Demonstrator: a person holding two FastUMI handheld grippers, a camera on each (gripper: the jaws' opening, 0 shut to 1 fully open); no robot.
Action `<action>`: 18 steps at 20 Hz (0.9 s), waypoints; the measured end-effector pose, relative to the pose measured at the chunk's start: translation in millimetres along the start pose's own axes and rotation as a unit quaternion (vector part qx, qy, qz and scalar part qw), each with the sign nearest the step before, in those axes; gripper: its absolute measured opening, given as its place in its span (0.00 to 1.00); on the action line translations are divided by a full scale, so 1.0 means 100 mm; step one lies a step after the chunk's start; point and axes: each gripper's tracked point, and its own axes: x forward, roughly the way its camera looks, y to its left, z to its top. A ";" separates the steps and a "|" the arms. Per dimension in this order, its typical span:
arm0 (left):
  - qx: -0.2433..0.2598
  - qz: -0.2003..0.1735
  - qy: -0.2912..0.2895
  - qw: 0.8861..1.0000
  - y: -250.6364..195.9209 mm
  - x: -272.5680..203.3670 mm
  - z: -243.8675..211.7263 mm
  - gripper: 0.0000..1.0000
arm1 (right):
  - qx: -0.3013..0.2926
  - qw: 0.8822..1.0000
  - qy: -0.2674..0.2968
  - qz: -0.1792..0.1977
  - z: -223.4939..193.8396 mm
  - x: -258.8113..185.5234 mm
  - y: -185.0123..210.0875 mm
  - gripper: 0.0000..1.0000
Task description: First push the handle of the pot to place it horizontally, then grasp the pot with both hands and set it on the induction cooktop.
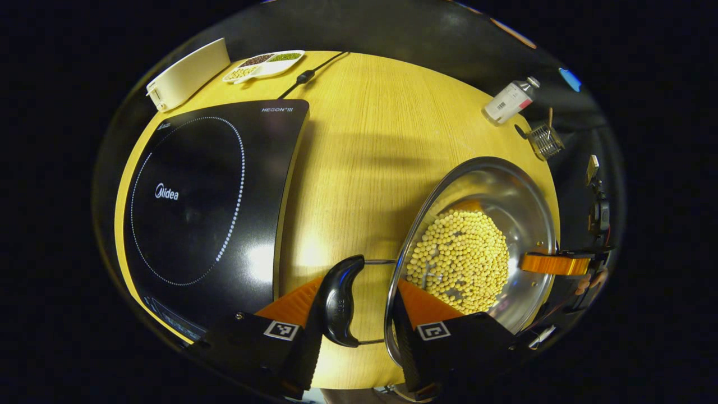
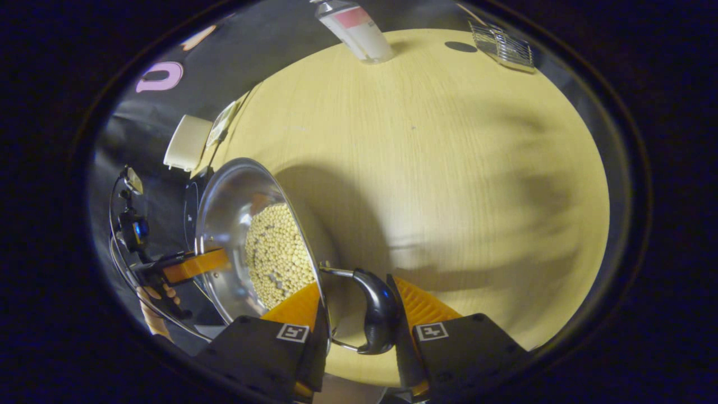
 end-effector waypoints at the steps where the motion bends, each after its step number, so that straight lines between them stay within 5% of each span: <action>1: 0.001 -0.001 -0.001 1.000 -0.02 -0.01 0.00 0.62 | -0.002 1.000 -0.003 -0.004 0.00 -0.02 -0.01 0.49; 2: 0.005 -0.002 -0.001 1.000 -0.02 -0.01 -0.01 0.61 | -0.003 1.000 -0.006 -0.006 0.02 -0.03 0.00 0.59; 4: 0.011 -0.008 -0.003 1.000 -0.04 -0.06 -0.03 0.61 | -0.001 1.000 -0.014 -0.007 0.03 -0.06 0.01 0.50; 18: 0.091 -0.080 0.009 0.993 0.04 -0.88 -0.35 0.61 | 0.051 0.996 -0.055 -0.040 -0.79 -0.81 0.43 0.54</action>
